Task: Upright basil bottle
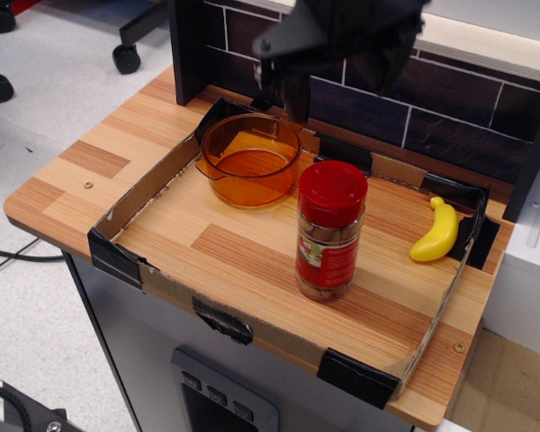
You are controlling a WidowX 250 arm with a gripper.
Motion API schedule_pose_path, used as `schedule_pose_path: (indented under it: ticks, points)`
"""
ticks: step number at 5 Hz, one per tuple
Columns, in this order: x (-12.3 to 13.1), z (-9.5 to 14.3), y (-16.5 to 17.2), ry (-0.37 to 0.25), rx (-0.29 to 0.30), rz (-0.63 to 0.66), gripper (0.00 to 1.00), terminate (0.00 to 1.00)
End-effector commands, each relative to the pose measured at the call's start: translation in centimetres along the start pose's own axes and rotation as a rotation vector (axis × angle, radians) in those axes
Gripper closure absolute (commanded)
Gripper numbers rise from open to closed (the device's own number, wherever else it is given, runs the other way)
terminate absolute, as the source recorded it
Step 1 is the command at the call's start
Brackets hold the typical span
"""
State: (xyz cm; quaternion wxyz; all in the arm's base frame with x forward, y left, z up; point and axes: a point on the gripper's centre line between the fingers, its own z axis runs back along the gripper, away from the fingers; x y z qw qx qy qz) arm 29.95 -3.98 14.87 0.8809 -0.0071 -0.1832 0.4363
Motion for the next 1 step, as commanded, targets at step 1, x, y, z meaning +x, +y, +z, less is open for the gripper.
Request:
schedule_pose_path:
  ticks: [1]
  points:
    - [-0.09, 1.08, -0.43, -0.018, -0.034, 0.01, 0.0, 1.0]
